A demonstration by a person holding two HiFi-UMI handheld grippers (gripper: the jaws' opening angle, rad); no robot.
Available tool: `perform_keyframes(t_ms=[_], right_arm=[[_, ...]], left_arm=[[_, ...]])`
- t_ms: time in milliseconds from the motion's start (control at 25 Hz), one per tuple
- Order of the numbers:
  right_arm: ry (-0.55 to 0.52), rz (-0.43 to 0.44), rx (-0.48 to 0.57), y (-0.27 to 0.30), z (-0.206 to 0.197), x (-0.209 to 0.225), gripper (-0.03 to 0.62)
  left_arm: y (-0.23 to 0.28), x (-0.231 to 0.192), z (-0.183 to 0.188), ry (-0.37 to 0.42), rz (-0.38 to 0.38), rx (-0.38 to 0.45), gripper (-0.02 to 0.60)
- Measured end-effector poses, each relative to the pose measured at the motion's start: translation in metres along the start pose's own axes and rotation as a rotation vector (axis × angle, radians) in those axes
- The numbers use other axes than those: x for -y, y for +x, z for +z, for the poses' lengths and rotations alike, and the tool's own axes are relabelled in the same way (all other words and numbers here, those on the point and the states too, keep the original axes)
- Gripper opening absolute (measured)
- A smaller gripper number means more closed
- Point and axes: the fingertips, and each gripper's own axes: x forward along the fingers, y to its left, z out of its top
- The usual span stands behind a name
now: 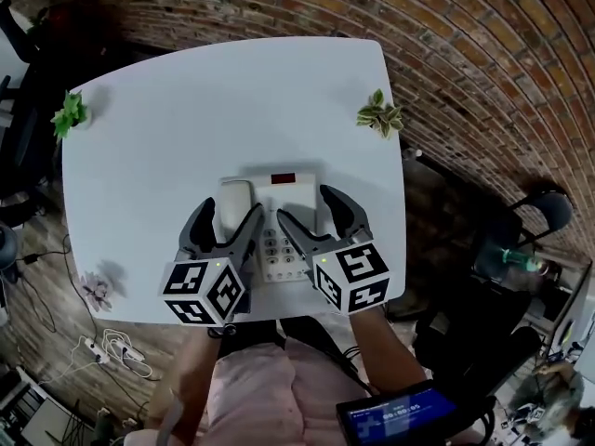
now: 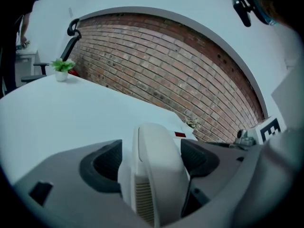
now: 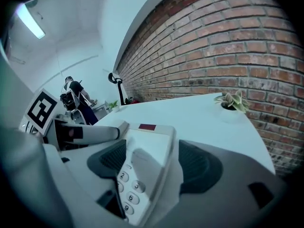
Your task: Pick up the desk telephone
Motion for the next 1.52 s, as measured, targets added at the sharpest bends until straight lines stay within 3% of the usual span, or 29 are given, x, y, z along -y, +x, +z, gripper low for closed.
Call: perform_keyframes(t_ms=[240, 320, 600, 760, 920, 1040, 1520], right_arm=[[0.034, 0.053, -0.038, 0.015, -0.009, -0.003, 0.355], [0.042, 0.064, -0.045, 0.017, -0.009, -0.003, 0.356], [0.05, 0.061, -0.056, 0.019, -0.009, -0.002, 0.357], [0.038, 0.061, -0.06, 0.017, -0.009, -0.004, 0.365], [0.046, 0.101, -0.046, 0.012, -0.006, -0.005, 0.4], [0.081, 0.148, -0.039, 0.008, -0.006, -0.007, 0.431], [0.174, 0.358, -0.018, -0.004, -0.007, -0.03, 0.421]], left_arm=[[0.017, 0.009, -0.005, -0.069, -0.119, -0.09, 0.379], [0.02, 0.008, -0.005, -0.063, -0.126, -0.121, 0.348], [0.023, 0.007, -0.004, -0.02, -0.117, -0.145, 0.348], [0.018, 0.008, -0.002, -0.021, -0.109, -0.111, 0.33], [0.005, 0.015, 0.003, 0.028, -0.113, -0.029, 0.328], [-0.006, 0.019, 0.008, 0.062, -0.114, 0.036, 0.328], [-0.038, 0.038, 0.016, 0.181, -0.14, 0.221, 0.327]])
